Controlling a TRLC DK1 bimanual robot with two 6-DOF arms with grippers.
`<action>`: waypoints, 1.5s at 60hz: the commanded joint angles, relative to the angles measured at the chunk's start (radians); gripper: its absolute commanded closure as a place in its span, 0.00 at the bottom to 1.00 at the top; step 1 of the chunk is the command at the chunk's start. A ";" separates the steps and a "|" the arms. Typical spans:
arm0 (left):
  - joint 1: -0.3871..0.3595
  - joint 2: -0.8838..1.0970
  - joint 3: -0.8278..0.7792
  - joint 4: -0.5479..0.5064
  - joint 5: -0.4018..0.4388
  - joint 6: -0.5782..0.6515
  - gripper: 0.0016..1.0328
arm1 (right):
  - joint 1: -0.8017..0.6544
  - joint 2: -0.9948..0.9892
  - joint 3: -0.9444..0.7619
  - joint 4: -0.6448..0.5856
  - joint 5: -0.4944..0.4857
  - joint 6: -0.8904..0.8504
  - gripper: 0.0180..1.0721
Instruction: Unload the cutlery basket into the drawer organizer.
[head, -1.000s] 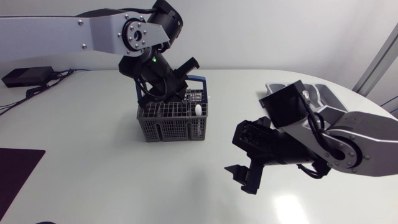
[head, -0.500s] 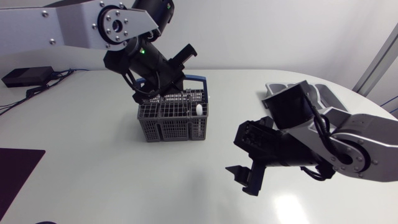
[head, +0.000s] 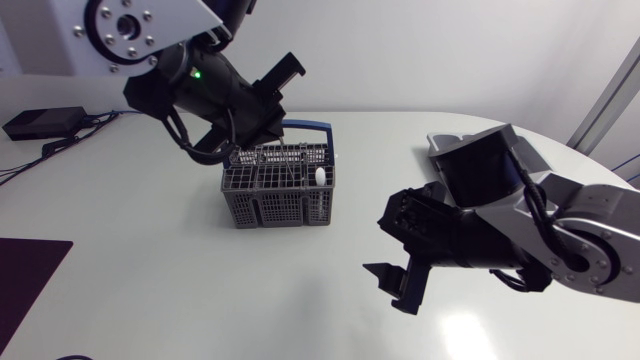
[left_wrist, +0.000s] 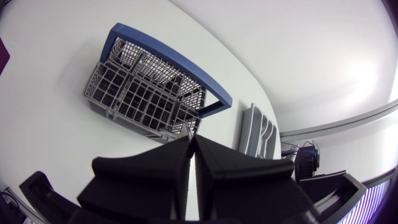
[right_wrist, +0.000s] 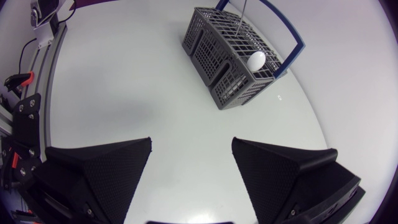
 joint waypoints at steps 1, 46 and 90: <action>-0.011 -0.065 -0.035 0.009 -0.013 -0.009 0.96 | 0.018 -0.026 -0.035 -0.006 0.022 0.032 0.12; -0.072 -0.160 -0.147 0.017 0.294 -0.226 0.96 | 0.095 -0.200 -0.032 0.087 0.043 0.163 0.15; -0.087 -0.099 -0.115 0.015 0.449 -0.247 0.96 | 0.106 -0.024 0.059 0.242 0.000 0.166 0.48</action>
